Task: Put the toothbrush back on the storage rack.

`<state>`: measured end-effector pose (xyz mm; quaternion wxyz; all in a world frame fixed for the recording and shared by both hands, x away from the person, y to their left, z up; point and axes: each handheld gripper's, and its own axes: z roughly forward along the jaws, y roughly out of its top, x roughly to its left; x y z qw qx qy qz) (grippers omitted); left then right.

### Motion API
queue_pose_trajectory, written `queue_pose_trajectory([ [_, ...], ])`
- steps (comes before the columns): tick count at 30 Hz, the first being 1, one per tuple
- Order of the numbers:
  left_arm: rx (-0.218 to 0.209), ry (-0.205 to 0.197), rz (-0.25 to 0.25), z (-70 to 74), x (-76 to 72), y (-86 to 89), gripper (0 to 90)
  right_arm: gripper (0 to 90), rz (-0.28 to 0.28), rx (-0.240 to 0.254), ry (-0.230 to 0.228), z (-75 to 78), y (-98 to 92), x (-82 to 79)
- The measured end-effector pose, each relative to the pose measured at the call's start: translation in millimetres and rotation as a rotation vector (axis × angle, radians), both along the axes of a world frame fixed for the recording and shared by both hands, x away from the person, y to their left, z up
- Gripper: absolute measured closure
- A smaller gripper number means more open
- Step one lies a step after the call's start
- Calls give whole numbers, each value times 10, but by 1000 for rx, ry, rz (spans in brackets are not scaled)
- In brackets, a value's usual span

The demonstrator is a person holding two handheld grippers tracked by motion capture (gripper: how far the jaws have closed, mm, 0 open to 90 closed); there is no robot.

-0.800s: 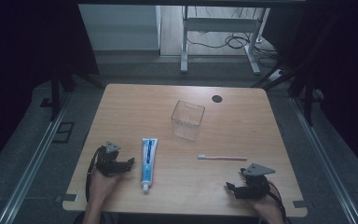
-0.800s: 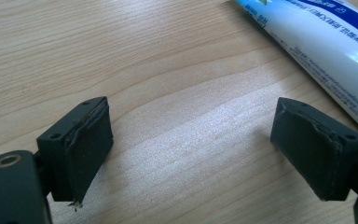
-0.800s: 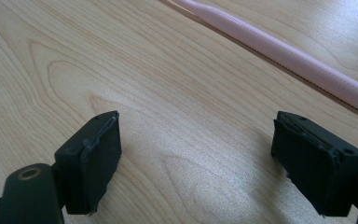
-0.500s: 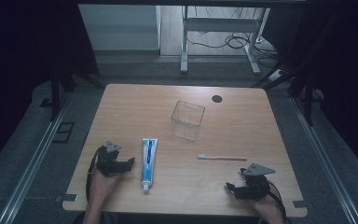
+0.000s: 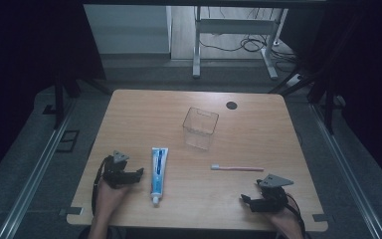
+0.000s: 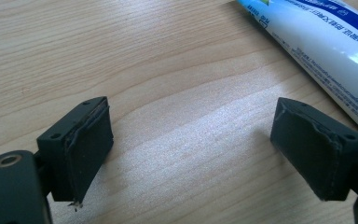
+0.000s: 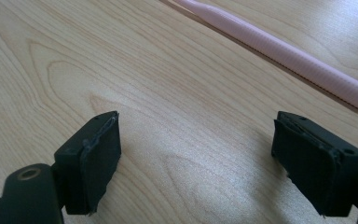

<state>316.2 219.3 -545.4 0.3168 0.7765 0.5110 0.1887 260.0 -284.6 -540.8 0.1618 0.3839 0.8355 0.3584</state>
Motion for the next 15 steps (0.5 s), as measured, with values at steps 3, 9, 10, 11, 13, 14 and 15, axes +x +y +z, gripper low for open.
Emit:
queue_pose_trajectory([
  [3, 0, 0, 0, 0, 0, 0, 128, 188, -4, -8, 9, 17, 9, 3],
  [9, 0, 0, -1, 0, 0, 0, 128, 248, -14, -19, 25, 48, 1, 7],
  [10, -1, 0, 0, 0, 0, 0, 128, 255, -17, -20, 29, 52, -1, 8],
  [11, -1, 0, 0, 0, 0, 0, 128, 255, -17, -20, 29, 52, -1, 8],
  [13, 0, 0, 0, 0, 0, 0, 128, 281, -23, -15, 42, 67, -13, 17],
  [14, -1, 0, 1, 0, -1, -1, 128, 291, -23, -9, 49, 72, -18, 20],
  [15, 0, 0, 0, 0, 0, 0, 128, 298, -23, -3, 56, 78, -24, 25],
])
